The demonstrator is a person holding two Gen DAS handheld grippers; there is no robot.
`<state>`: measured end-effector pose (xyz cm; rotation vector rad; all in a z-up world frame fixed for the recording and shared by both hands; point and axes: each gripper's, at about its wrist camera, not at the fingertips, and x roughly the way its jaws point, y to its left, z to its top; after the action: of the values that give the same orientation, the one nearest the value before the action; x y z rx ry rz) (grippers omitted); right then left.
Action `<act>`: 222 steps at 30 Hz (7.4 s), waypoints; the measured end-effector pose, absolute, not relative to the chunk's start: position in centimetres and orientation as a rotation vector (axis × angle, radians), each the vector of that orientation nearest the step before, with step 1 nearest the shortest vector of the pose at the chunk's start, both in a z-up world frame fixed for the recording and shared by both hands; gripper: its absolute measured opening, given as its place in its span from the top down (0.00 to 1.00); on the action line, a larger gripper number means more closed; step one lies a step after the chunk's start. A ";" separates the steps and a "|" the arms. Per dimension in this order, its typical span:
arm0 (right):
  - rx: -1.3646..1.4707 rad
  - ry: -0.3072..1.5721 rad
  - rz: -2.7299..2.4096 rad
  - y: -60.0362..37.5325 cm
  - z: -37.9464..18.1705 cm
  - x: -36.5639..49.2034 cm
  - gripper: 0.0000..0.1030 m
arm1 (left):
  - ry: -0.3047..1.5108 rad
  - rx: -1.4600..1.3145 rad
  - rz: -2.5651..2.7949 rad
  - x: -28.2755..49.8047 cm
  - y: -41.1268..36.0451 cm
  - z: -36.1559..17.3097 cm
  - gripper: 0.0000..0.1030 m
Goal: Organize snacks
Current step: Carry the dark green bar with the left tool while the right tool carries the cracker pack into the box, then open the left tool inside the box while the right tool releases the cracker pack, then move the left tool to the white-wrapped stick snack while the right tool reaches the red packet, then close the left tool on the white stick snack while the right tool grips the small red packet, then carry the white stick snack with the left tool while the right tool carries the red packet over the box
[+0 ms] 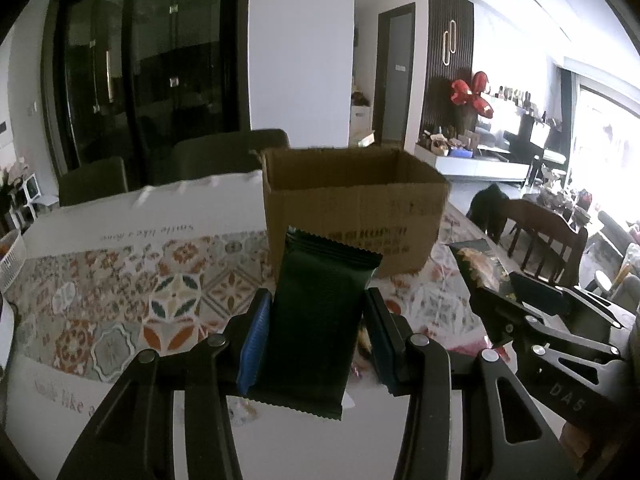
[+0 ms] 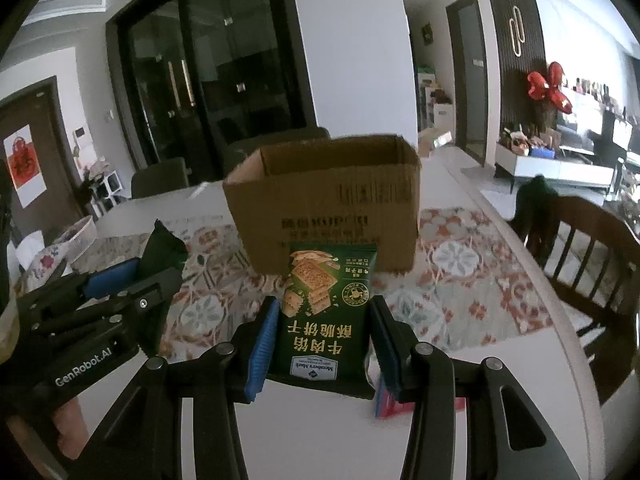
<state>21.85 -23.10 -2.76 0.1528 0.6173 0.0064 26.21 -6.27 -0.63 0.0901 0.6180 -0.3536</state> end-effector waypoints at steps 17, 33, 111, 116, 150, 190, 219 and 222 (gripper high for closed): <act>0.136 0.519 0.035 -25.7 3.1 29.0 0.55 | 0.603 0.069 -0.405 34.0 -9.0 4.6 0.55; 0.125 0.631 0.063 -28.5 4.8 38.8 0.55 | 0.732 0.055 -0.396 43.4 -11.9 5.3 0.55; 0.173 0.846 -0.020 -25.6 -8.4 25.7 0.34 | 0.887 0.129 -0.248 29.0 -5.7 -7.9 0.32; 0.174 0.882 -0.020 -25.4 -9.9 26.0 0.34 | 0.940 0.133 -0.240 30.0 -5.9 -9.9 0.36; 0.231 0.985 0.010 -25.0 -14.4 29.0 0.76 | 1.057 0.099 -0.232 33.9 -8.2 -14.6 0.67; 0.236 0.730 0.070 -25.6 -3.8 26.3 0.76 | 0.755 0.097 -0.367 29.2 -8.0 -1.5 0.75; 0.243 0.664 0.087 -27.9 5.2 31.5 0.77 | 0.748 0.056 -0.407 35.3 -9.6 7.1 0.75; 0.244 0.677 0.091 -28.1 5.9 32.8 0.77 | 0.768 0.058 -0.410 36.8 -9.9 7.4 0.75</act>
<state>32.76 -28.11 5.89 0.2436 0.6772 0.0913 36.78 -9.95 7.39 0.0575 0.7682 -0.4104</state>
